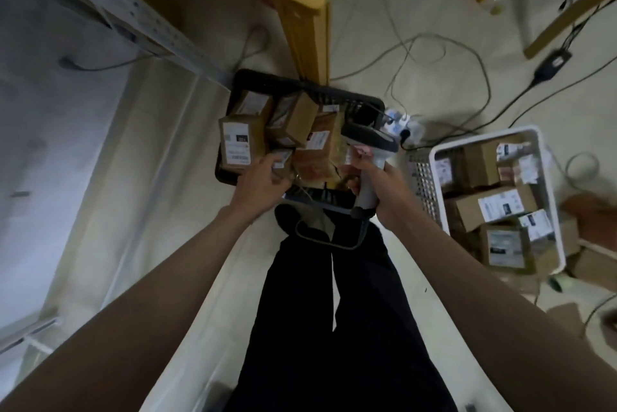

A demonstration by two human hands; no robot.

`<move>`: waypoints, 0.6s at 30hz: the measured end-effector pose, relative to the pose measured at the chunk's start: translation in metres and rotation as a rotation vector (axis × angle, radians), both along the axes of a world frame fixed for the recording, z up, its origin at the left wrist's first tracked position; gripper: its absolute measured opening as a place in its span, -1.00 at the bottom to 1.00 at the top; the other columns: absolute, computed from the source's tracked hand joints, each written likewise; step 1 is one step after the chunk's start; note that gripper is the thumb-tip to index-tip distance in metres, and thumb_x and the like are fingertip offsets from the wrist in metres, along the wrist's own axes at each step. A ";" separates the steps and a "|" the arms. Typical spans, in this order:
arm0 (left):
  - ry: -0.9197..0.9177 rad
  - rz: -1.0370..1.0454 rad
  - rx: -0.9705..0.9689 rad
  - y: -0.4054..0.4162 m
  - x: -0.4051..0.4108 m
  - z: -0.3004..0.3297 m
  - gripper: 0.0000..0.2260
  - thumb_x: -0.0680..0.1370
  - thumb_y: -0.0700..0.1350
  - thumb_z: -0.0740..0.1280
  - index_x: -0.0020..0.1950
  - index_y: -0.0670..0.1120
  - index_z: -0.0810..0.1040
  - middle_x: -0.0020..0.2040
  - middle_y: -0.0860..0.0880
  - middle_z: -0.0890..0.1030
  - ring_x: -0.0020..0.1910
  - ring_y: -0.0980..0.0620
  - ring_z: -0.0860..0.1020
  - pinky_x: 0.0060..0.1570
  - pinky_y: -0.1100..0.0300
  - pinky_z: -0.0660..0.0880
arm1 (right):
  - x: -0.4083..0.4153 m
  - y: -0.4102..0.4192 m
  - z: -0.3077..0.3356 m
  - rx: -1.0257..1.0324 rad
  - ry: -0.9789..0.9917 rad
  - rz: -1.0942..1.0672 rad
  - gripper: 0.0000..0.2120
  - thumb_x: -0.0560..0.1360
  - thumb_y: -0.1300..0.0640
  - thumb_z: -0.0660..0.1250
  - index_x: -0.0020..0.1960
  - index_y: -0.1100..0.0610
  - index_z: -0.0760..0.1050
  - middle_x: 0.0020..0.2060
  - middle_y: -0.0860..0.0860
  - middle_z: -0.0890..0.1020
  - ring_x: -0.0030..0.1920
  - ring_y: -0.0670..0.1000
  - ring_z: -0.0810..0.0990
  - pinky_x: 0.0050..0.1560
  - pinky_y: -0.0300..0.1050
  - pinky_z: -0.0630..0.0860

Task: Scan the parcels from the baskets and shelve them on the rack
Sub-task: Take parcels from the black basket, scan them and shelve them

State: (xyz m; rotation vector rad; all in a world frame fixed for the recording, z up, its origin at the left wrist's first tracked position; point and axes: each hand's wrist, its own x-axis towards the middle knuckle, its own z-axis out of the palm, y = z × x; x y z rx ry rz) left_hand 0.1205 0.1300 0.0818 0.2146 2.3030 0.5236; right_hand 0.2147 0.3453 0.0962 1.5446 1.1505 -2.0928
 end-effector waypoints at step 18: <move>-0.235 0.078 -0.077 0.042 -0.021 -0.192 -0.58 0.58 0.03 0.39 0.31 -0.22 0.53 0.23 -0.18 0.60 0.20 -0.11 0.57 0.26 -0.02 0.49 | -0.003 0.013 -0.156 -0.120 -0.032 -0.249 -0.64 0.60 0.23 0.34 0.36 0.34 0.47 -0.02 0.23 0.64 -0.22 0.06 0.60 -0.19 -0.12 0.55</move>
